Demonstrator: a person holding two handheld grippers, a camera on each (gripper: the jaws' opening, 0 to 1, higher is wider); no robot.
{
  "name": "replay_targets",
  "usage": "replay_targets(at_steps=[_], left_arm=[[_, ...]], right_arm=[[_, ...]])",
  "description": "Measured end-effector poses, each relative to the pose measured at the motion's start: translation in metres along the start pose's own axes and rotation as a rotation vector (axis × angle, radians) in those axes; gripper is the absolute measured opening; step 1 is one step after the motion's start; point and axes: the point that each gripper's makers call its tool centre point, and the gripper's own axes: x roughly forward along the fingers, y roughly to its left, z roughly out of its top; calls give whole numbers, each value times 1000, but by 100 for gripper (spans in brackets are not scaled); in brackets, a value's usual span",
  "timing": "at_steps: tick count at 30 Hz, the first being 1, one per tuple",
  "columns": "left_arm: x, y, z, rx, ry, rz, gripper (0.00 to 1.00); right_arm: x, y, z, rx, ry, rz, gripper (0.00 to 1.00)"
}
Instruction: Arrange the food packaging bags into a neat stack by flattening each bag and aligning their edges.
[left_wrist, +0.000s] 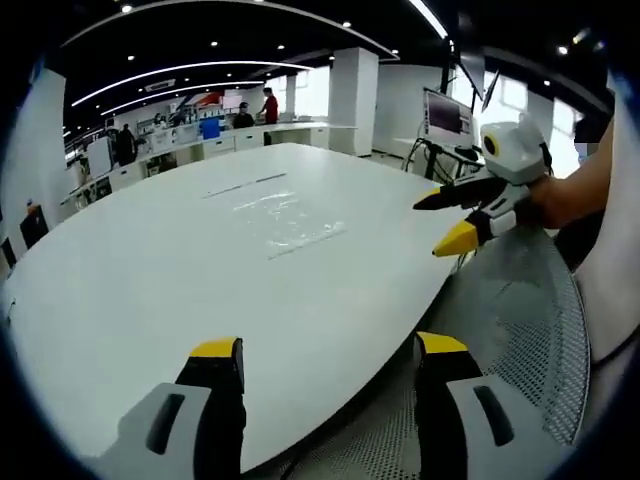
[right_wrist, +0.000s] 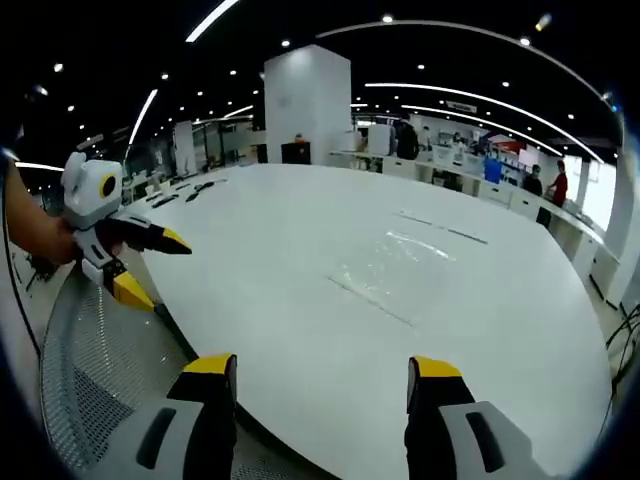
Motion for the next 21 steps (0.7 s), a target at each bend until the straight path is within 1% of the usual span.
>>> replay_targets(at_steps=[17,21], left_arm=[[0,-2,2,7,-5,-1,67],[-1,-5,4,12,-5,-2,67]], right_arm=[[0,2,1,-3,7,-1,68],[0,2,0,-6,9,-2,68]])
